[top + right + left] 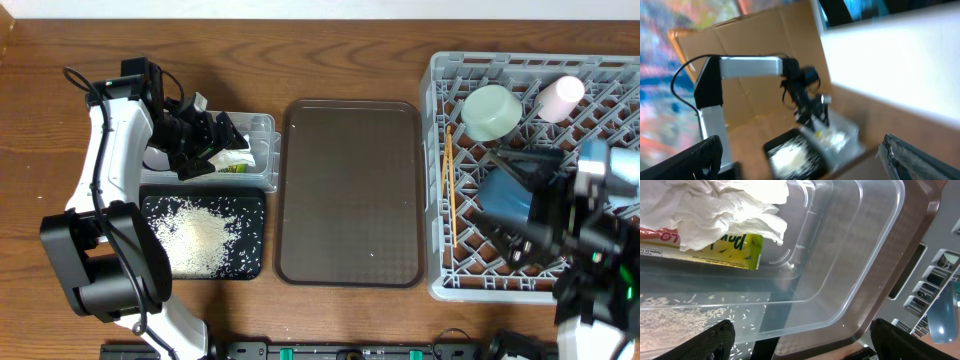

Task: Sort waste into correct bins and load items into the dishwasher rack

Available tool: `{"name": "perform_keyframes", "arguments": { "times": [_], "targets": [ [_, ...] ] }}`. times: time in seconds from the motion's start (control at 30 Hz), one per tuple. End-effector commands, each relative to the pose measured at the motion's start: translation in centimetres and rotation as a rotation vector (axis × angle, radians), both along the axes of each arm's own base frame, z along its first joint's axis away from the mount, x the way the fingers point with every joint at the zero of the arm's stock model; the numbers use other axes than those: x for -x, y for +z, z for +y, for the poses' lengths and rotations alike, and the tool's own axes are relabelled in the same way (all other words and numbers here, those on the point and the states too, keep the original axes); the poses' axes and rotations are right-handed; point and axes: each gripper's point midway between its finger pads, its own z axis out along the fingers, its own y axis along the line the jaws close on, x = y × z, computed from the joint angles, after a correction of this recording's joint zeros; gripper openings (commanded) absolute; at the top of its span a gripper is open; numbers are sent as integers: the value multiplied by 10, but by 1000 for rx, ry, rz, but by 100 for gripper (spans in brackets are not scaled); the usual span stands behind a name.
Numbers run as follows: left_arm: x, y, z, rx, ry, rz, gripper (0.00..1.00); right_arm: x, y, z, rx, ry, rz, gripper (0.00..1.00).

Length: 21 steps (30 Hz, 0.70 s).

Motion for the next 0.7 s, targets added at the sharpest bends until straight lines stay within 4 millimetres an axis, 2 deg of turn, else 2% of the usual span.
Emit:
{"name": "perform_keyframes", "arguments": {
  "times": [0.0,0.13,0.23,0.37,0.5,0.67],
  "targets": [
    [-3,8,3,-15,13,-15,89,11,24,2,-22,-110,-258,99],
    [-3,8,3,-15,13,-15,89,12,27,-2,-136,-231,-244,99],
    [-3,8,3,-15,13,-15,89,2,11,-15,-249,-354,-108,99],
    [-3,8,3,-15,13,-15,89,-7,-11,-32,-347,-486,-23,99],
    [-3,8,3,-15,13,-15,89,-13,-31,-46,-392,-609,-61,99],
    [-2,8,3,-15,13,-15,90,-7,-51,-55,-408,-692,-129,99]
  ]
}}
